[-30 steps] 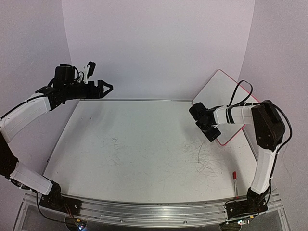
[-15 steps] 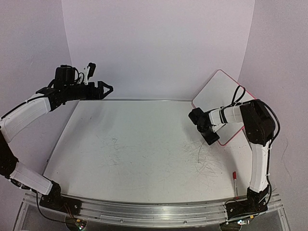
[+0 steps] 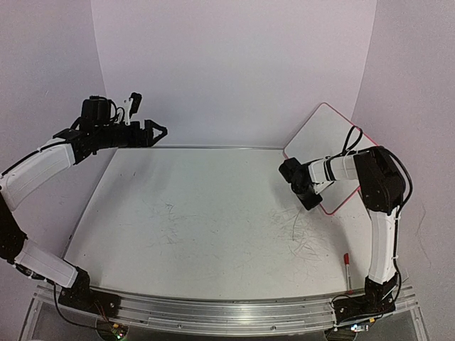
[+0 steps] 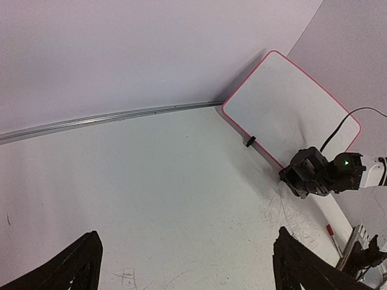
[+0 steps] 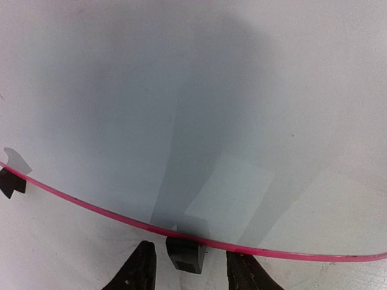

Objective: Write a sentence on the whiteboard
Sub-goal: Pick up the whiteboard stand from the corner of the board.

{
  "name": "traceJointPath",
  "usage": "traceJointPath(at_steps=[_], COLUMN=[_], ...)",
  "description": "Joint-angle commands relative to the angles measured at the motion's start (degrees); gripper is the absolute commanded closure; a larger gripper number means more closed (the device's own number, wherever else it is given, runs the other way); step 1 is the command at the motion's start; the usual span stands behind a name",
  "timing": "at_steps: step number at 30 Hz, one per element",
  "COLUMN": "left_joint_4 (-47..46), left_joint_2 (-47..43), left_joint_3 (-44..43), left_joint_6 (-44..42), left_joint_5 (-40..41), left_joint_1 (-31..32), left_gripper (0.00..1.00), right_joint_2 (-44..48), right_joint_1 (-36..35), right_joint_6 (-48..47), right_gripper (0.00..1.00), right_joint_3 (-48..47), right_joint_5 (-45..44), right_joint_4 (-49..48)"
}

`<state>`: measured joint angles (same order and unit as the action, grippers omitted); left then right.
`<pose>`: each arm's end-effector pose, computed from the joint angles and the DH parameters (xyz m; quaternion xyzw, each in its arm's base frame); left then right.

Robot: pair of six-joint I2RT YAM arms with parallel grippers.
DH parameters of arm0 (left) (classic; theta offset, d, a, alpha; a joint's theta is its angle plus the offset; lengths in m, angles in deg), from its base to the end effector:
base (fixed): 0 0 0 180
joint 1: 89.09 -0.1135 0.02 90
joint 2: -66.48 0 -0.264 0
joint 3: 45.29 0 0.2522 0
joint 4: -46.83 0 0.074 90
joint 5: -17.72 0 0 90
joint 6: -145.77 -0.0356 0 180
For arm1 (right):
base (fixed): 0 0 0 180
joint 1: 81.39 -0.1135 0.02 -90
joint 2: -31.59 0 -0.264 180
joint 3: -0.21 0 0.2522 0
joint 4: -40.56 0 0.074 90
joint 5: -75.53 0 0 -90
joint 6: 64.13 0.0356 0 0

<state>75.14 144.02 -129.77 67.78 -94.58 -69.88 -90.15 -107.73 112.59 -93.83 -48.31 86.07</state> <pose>0.2911 -0.1157 0.3628 0.1597 0.8019 -0.3027 0.4897 0.3781 0.1651 0.1216 0.5127 0.7967 -0.0423 0.3172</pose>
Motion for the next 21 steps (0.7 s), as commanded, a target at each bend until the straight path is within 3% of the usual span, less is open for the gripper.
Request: traceJointPath(at_steps=[1, 10, 16, 21], left_joint_4=[-0.96, -1.01, -1.04, -1.0], left_joint_2=[-1.04, -0.75, -0.46, -0.38], left_joint_3=[0.49, 0.58, 0.67, 0.75], left_joint_6=[-0.44, -0.49, -0.58, -0.69], left_joint_5=[0.24, 0.44, 0.51, 0.63], left_joint_1=[0.16, 0.31, 0.6, 0.71], left_gripper=[0.0, 0.0, 0.01, 0.01], right_joint_2=[-0.3, -0.02, 1.16, 2.35], right_joint_1=[0.45, 0.43, 0.43, 0.4], right_joint_6=[-1.51, -3.42, -4.67, -6.78], right_gripper=[0.65, 0.8, 0.83, 0.94], right_joint_3=[-2.0, -1.73, -0.03, 2.21], right_joint_5=[-3.45, -3.27, -3.16, -1.37], right_joint_4=[1.11, 0.94, -0.52, -3.25])
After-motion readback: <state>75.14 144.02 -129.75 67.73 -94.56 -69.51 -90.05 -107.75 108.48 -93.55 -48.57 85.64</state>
